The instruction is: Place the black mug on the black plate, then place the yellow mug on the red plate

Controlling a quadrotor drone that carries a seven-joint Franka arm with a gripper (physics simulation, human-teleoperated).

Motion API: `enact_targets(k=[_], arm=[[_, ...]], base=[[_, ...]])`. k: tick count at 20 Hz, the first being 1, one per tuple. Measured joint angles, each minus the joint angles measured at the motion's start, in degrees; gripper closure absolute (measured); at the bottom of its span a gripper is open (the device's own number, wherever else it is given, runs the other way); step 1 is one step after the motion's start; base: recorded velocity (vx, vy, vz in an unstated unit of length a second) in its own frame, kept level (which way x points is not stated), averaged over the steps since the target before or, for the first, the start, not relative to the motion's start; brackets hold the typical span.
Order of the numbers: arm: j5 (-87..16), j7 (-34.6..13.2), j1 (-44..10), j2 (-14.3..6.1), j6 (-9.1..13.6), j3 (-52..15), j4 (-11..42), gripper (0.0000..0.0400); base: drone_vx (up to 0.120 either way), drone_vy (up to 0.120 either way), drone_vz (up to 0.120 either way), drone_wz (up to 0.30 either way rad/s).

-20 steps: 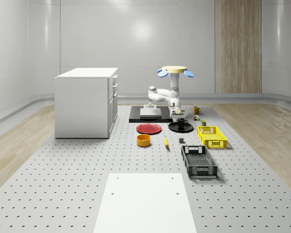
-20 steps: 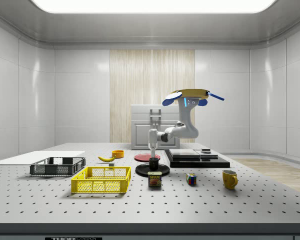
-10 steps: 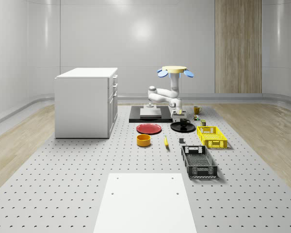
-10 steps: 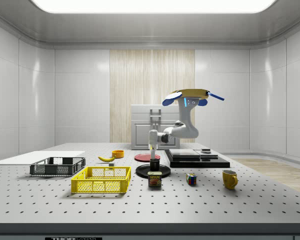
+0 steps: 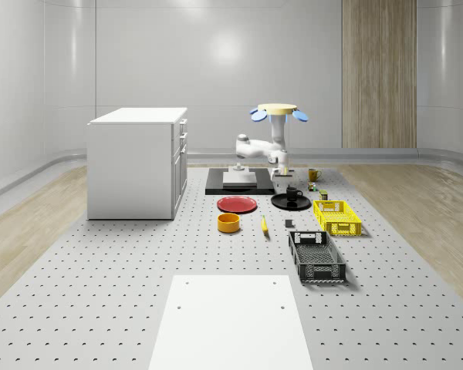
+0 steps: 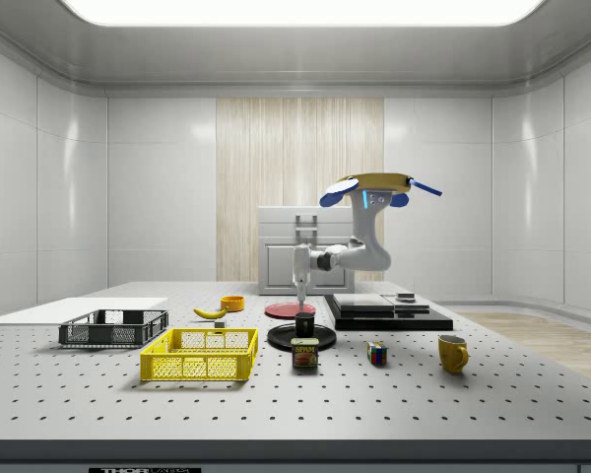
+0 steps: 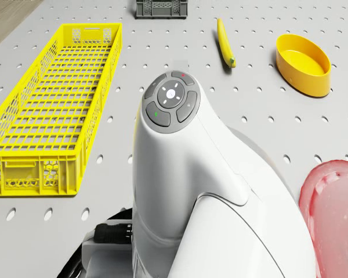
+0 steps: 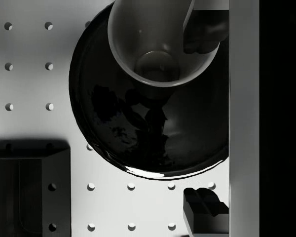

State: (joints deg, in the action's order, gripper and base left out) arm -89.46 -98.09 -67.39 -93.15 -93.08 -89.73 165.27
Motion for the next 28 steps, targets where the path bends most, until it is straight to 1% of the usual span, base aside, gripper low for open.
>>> enact_targets(k=[4, 10, 13, 17, 21, 25, 28], arm=[[1.96, 0.5, 0.27, 0.14, 0.62, -2.01, -0.02, 0.0], [3.13, 0.8, 0.4, 0.19, 0.94, -3.18, -0.05, 0.0], [3.34, 0.86, 0.43, 0.18, 0.98, -3.39, -0.06, 0.0], [3.47, 0.91, 0.44, 0.16, 0.99, -3.52, -0.07, 0.0], [3.53, 0.92, 0.45, 0.13, 0.98, -3.57, -0.07, 0.0], [3.56, 0.93, 0.45, 0.11, 0.96, -3.59, -0.07, 0.0], [3.57, 0.94, 0.45, 0.1, 0.95, -3.6, -0.07, 0.0]], base=[[0.0, 0.0, 0.12, 0.0], [0.0, 0.0, 0.12, 0.0], [0.013, 0.0, 0.013, 0.0], [0.12, 0.0, 0.0, 0.0], [0.0, 0.0, 0.0, 0.0], [-0.1, 0.01, 0.0, 0.0], [-0.12, 0.12, 0.0, 0.0]])
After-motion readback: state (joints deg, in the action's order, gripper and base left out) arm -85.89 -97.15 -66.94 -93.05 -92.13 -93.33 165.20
